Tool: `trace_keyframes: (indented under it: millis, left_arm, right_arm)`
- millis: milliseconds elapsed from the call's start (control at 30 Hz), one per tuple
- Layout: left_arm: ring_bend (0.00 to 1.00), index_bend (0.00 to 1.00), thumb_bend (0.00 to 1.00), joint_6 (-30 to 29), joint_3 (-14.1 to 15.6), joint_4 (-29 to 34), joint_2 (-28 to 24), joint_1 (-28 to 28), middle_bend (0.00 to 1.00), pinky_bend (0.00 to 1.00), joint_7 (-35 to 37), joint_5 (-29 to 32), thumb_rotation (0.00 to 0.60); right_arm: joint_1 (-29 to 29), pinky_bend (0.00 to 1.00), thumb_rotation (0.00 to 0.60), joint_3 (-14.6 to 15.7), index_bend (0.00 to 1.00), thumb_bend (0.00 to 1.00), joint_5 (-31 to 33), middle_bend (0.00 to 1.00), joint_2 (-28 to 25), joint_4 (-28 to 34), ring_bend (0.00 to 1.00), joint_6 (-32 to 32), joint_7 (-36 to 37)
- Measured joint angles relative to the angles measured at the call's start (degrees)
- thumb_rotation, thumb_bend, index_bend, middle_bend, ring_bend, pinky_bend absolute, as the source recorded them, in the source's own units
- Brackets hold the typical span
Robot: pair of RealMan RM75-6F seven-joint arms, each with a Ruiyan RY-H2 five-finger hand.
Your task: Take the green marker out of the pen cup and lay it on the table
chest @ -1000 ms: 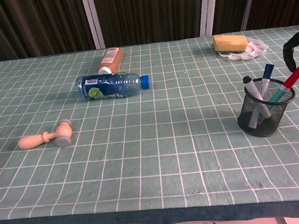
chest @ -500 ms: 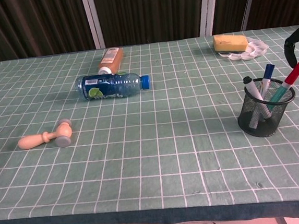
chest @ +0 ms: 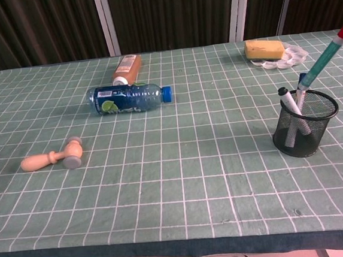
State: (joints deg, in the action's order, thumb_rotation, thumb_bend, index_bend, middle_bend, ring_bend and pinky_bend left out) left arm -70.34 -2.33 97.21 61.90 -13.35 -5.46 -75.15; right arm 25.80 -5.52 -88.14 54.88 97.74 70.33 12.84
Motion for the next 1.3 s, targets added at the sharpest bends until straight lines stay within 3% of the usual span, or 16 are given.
trace_keyframes:
  millis: [133,333,467,667,900,1133,1233,1300]
  left_arm:
    - [0.03,0.07,0.47,0.0,0.0,0.0,0.0,0.0,0.03,0.29,-0.1,0.2,0.600]
    - [0.03,0.07,0.47,0.0,0.0,0.0,0.0,0.0,0.03,0.29,0.2,0.0,0.600]
    - [0.03,0.07,0.47,-0.1,-0.1,-0.1,-0.1,0.1,0.03,0.29,0.6,-0.1,0.600]
    - [0.03,0.07,0.47,-0.4,-0.2,-0.1,-0.3,0.3,0.03,0.29,1.2,-0.2,0.600]
    - [0.03,0.07,0.47,-0.5,-0.1,-0.2,-0.7,0.4,0.03,0.29,2.2,-0.4,0.600]
    - [0.03,0.07,0.47,-0.2,0.0,-0.2,-1.0,0.4,0.03,0.29,3.0,-0.5,0.600]
    - [0.03,0.07,0.47,-0.2,0.0,-0.2,-1.1,0.5,0.03,0.29,3.1,-0.6,0.600]
    - [0.03,0.07,0.47,-0.1,0.0,-0.2,-1.1,0.5,0.03,0.29,3.2,-0.5,0.600]
  right_arm:
    - [-0.1,0.99,0.600,-1.7,0.79,0.76,-2.1,1.00,2.0,-3.4,1.00,3.3,5.1]
    - [2.6,0.99,0.600,-4.9,0.80,0.76,-0.3,1.00,6.4,-6.4,1.00,2.4,3.4]
    - [5.3,0.99,0.600,-6.5,0.80,0.76,3.2,1.00,9.2,-8.2,1.00,-1.1,-2.7]
    - [10.8,0.99,0.600,-8.6,0.80,0.76,11.4,1.00,15.1,-12.1,1.00,-8.1,-17.9]
    - [19.2,0.99,0.600,-10.2,0.80,0.76,23.3,1.00,25.0,-19.3,1.00,-16.7,-34.3]
    - [23.6,0.99,0.600,-10.1,0.77,0.76,28.6,1.00,30.0,-23.7,1.00,-21.3,-38.9]
    - [24.1,0.99,0.600,-9.8,0.67,0.75,29.0,1.00,30.5,-24.2,1.00,-21.8,-38.8]
    - [24.1,0.99,0.600,-9.7,0.58,0.67,28.9,1.00,30.4,-24.1,1.00,-21.9,-38.0]
